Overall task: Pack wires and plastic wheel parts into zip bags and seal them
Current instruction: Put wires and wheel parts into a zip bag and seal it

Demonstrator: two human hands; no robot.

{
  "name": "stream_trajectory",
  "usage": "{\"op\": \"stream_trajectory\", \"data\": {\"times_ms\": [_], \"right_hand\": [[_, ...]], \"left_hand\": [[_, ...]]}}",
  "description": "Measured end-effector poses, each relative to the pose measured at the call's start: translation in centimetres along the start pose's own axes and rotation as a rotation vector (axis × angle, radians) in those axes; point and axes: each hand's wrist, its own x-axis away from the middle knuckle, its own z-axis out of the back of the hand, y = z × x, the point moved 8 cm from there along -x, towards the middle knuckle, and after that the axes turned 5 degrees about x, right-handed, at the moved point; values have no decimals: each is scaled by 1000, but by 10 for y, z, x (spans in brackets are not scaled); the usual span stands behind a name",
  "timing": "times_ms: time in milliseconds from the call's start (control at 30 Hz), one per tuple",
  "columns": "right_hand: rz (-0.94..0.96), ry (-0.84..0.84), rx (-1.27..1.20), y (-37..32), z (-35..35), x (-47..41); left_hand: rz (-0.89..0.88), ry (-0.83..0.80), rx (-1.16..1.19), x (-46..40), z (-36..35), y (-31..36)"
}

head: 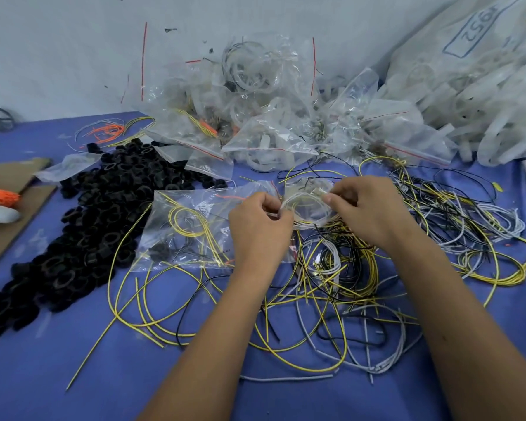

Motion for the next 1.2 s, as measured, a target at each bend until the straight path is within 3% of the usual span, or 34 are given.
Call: {"op": "stream_trajectory", "data": {"times_ms": [233,300,400,533,667,800,1067,1133,1200], "right_hand": [[-70,-115,174,12,-9,-1],[-60,-33,172,9,-3,-2],[-63,128,-156,2,8,0],[-110,-115,-664,-15,-21,2],[-118,-167,-1049,-17,-20,1],[-67,-148,-977,-24,-19,2],[-187,-19,-1100,-27,-19,8],[-226,26,-1135,-26,-19,9],[-270,-59,-1244,-29,-26,10]], "left_hand": [[-188,137,-152,-10,34,15],[-221,176,-122,-11,44,19],[-209,158,103,-12,44,22],[-117,133,274,-8,32,20],[4,195,337,-6,29,5],[41,208,382,-5,28,3],[-28,178,445,-4,27,11],[58,179,485,-6,28,1],[165,186,389,-10,32,-15]]}}
